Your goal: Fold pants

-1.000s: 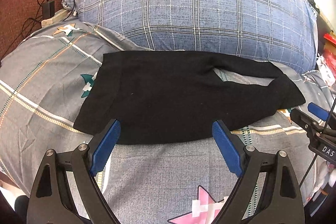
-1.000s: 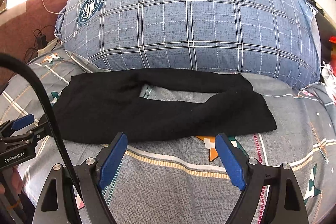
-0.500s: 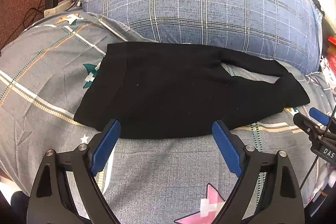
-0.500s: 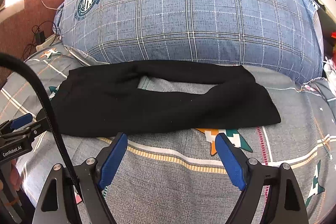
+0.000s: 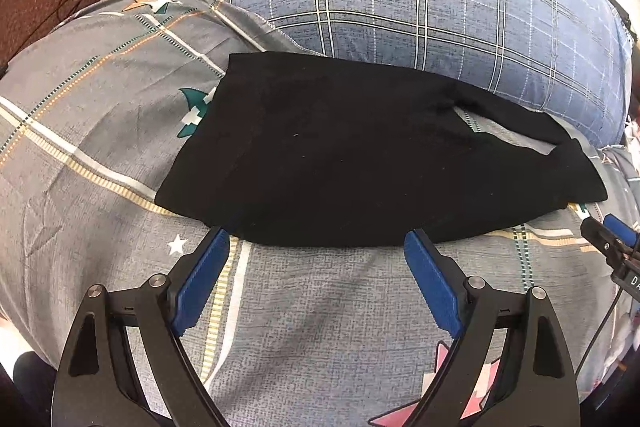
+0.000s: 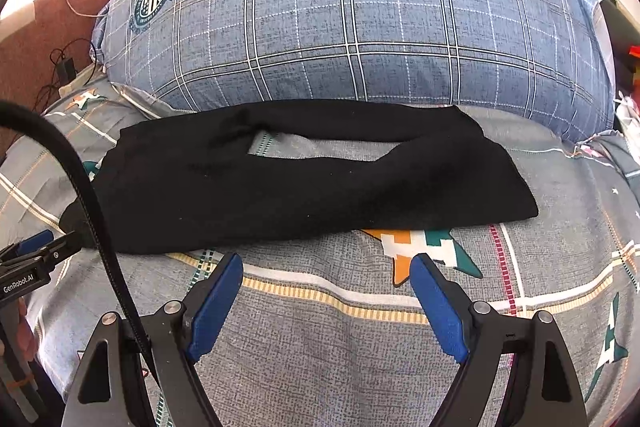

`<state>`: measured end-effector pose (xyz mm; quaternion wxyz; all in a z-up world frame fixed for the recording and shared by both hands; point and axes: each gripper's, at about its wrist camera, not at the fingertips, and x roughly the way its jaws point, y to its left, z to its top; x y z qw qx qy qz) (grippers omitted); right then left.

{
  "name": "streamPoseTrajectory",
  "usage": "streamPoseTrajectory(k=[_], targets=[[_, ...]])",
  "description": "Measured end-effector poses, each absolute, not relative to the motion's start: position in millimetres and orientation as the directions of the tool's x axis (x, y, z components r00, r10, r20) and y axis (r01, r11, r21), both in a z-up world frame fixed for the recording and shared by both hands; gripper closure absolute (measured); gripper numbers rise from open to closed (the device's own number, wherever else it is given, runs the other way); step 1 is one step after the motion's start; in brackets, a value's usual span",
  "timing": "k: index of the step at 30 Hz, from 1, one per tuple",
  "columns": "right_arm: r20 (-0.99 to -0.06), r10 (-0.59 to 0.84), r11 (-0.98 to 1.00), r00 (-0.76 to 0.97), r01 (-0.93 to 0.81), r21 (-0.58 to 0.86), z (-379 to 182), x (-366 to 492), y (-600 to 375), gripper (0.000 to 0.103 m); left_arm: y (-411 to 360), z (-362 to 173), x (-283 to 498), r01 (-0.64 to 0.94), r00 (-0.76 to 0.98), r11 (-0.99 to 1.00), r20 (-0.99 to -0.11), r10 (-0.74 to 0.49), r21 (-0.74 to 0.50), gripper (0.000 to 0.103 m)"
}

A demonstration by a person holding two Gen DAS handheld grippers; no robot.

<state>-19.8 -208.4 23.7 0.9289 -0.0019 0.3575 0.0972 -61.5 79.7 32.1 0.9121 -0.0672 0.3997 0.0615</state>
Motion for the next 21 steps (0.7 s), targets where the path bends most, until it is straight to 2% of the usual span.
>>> streamPoseTrajectory(k=[11,21], targets=[[-0.672,0.180,0.981,0.719,-0.177,0.074,19.2,-17.3,-211.2,0.019,91.4,29.1,-63.4,-0.181,0.664,0.979,-0.746,0.052,-0.093,0.014],[-0.666,0.176,0.984,0.725,-0.153,0.093,21.6,-12.8,-238.1,0.019,126.2,28.1,-77.9,-0.216,0.653,0.961,-0.757,0.010,-0.173,0.014]])
